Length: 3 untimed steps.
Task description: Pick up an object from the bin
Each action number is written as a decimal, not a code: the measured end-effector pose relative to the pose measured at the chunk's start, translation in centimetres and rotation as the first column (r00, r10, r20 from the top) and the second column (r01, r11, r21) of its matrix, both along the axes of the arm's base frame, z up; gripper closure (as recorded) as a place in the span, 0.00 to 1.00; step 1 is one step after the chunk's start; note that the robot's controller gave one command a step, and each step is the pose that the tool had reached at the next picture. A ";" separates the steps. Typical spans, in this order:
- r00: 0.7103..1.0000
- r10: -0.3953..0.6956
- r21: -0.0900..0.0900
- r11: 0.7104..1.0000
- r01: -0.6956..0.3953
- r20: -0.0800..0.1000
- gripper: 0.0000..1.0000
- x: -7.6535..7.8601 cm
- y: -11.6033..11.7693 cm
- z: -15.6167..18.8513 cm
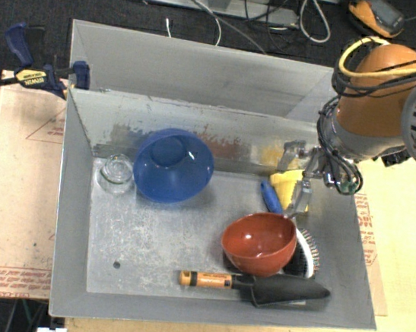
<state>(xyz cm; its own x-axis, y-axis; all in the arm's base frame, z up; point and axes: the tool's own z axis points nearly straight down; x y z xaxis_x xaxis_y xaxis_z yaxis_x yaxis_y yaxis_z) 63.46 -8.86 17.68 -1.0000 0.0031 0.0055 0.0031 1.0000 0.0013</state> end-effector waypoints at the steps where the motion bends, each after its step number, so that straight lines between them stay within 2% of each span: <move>1: 1.000 0.003 -0.001 1.000 -0.003 0.008 0.00 0.2 0.1 0.5; 2: 0.845 0.535 -0.002 0.845 -0.535 0.019 0.00 -8.4 2.4 -9.7; 3: 0.922 0.387 -0.007 0.922 -0.387 0.019 0.00 -11.0 1.8 -1.5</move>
Offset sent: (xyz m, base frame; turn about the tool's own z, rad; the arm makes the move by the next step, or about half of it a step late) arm -0.0938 0.0230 -0.1068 -0.6088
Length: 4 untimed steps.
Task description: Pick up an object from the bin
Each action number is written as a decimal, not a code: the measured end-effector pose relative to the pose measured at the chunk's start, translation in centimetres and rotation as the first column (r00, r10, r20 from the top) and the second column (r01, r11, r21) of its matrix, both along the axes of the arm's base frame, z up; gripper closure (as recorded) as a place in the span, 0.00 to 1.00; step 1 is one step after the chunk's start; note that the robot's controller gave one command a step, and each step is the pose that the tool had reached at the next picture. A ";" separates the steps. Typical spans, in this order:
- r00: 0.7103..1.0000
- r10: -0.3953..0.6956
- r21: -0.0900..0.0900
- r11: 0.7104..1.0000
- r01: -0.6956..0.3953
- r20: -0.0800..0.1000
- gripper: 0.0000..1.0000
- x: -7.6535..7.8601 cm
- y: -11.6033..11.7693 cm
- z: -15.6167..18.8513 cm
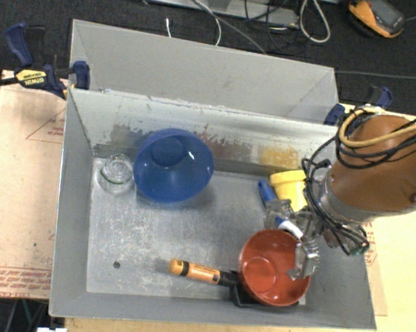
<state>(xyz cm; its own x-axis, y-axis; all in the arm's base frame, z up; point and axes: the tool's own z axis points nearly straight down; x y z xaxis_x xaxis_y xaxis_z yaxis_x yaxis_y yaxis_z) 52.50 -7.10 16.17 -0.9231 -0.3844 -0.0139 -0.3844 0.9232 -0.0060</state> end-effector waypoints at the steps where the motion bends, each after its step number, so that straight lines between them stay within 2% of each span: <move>1: 0.872 0.489 0.006 0.872 -0.489 -0.005 0.00 -4.2 5.4 -5.9; 2: 0.863 0.506 -0.009 0.863 -0.505 0.012 0.00 0.6 2.3 -8.9; 3: 0.637 0.771 -0.021 0.637 -0.770 0.027 1.00 -3.0 6.3 -8.3; 4: 0.636 0.771 -0.021 0.637 -0.771 0.027 1.00 -3.0 6.3 -8.3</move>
Offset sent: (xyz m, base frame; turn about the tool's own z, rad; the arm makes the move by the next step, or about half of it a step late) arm 0.0027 0.0203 -0.0917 -0.5329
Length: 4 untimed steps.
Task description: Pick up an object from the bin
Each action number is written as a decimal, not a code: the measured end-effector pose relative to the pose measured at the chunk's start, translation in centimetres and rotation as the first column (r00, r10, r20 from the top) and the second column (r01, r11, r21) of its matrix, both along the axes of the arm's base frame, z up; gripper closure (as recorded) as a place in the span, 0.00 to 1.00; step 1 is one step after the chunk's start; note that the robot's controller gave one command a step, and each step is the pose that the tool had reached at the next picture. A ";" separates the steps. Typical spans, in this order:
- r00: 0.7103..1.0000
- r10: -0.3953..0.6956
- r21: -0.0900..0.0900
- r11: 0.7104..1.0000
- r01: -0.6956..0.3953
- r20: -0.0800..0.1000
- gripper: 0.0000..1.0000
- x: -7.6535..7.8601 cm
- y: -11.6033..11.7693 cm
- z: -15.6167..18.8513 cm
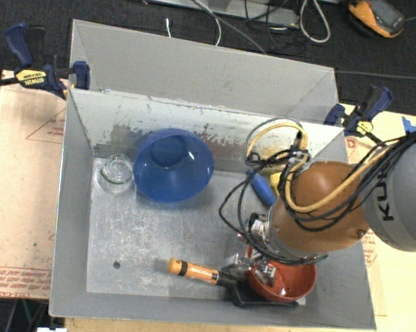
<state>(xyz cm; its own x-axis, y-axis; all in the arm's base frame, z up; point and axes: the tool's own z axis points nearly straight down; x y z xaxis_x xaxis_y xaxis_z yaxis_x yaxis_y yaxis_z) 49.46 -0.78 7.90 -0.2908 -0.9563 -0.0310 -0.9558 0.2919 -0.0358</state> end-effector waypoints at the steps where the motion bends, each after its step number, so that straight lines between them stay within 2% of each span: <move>1: 1.000 0.001 0.002 1.000 -0.001 0.001 1.00 0.0 0.1 0.7; 2: 1.000 -0.001 0.002 1.000 0.001 0.003 1.00 0.1 0.2 1.4; 3: 1.000 -0.004 0.004 1.000 0.004 -0.002 1.00 -0.1 0.2 3.1; 4: 1.000 -0.006 0.005 1.000 0.006 -0.003 1.00 -0.1 0.3 6.6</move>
Offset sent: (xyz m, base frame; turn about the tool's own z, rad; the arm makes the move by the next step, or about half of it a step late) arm 0.0001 0.0005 0.0150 -0.0002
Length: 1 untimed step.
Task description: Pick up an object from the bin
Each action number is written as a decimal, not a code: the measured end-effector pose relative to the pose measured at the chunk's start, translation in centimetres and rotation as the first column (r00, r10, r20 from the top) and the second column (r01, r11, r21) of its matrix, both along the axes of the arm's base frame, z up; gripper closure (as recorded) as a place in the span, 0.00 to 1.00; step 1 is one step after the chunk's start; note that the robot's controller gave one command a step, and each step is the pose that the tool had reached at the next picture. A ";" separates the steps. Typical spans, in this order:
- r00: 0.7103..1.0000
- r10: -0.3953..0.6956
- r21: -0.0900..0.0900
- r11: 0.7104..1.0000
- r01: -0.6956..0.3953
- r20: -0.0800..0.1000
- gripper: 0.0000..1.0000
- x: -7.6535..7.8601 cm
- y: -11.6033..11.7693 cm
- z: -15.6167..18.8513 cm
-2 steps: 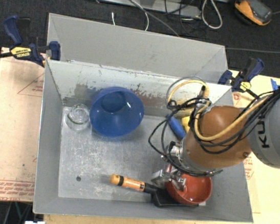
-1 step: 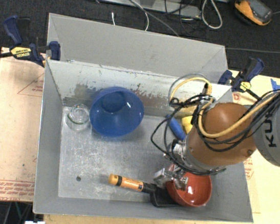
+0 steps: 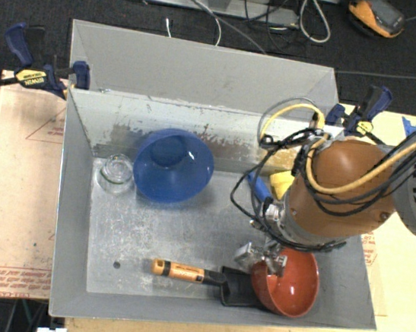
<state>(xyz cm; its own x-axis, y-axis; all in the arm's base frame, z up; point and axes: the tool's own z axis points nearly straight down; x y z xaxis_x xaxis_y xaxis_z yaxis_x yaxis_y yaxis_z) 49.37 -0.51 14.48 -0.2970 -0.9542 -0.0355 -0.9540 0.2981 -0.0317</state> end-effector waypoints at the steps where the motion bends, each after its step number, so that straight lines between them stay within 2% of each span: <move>1: 1.000 -0.001 0.000 1.000 0.001 0.001 1.00 0.0 0.0 2.5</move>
Offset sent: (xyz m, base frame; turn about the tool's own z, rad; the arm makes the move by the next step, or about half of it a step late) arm -0.0001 0.0000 0.0336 0.0006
